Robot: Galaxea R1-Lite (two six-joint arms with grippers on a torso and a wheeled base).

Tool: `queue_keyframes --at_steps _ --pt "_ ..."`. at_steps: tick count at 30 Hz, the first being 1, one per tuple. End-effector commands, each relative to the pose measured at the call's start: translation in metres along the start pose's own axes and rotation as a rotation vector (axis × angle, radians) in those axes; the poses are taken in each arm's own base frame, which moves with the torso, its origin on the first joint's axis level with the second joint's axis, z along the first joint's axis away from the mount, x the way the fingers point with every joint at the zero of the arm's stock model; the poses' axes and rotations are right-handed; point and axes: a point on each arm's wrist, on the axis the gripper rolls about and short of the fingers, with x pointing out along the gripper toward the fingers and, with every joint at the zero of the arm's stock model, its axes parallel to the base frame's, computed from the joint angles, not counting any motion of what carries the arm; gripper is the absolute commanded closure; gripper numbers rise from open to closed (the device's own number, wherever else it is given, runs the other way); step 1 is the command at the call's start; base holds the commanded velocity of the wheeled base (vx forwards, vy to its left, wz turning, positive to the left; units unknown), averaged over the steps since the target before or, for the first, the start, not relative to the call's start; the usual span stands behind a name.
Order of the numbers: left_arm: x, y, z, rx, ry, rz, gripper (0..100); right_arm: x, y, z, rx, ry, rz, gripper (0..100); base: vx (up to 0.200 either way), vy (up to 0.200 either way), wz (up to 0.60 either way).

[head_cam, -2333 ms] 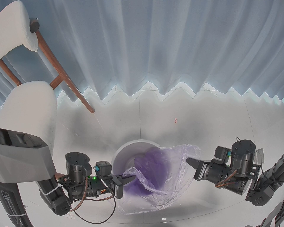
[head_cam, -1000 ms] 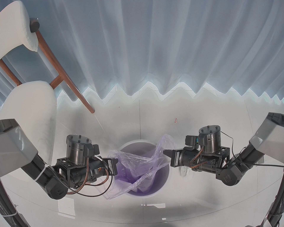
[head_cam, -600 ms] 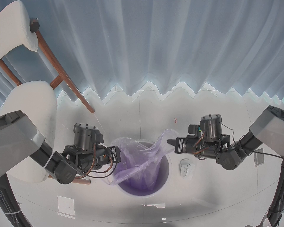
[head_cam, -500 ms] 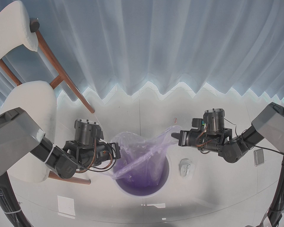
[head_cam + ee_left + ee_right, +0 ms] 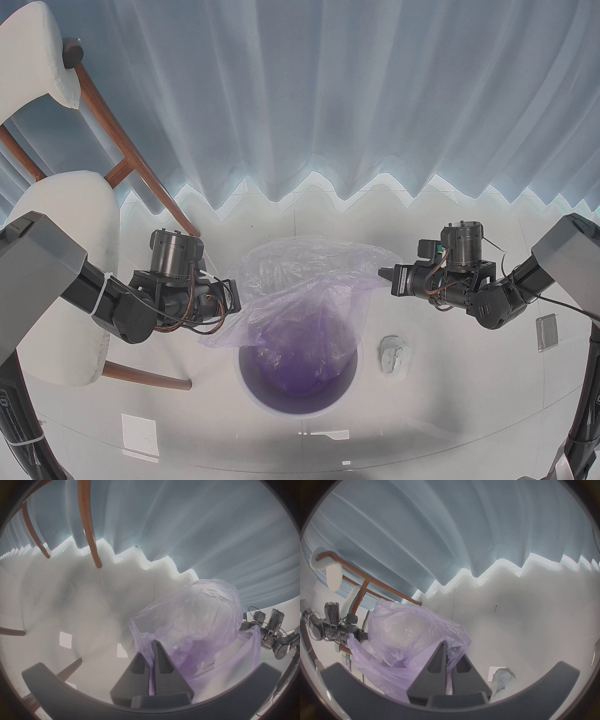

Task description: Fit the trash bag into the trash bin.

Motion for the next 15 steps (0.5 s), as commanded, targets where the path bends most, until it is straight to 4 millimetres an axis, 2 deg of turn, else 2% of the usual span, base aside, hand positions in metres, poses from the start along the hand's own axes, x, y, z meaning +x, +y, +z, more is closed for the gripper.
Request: queue_keyframes --at_steps 1,8,15 --pt "0.0 0.01 0.001 -0.015 0.009 0.028 100 0.006 -0.014 -0.01 -0.015 0.024 -0.027 100 0.0 0.0 0.0" --pt "0.007 0.021 -0.001 -0.029 0.025 0.057 100 0.006 -0.035 -0.015 -0.066 0.042 -0.037 100 0.0 0.0 0.0" --pt "0.016 0.024 -0.01 -0.028 0.053 0.065 100 0.011 -0.039 -0.022 -0.091 0.046 -0.026 100 0.0 0.0 0.0"
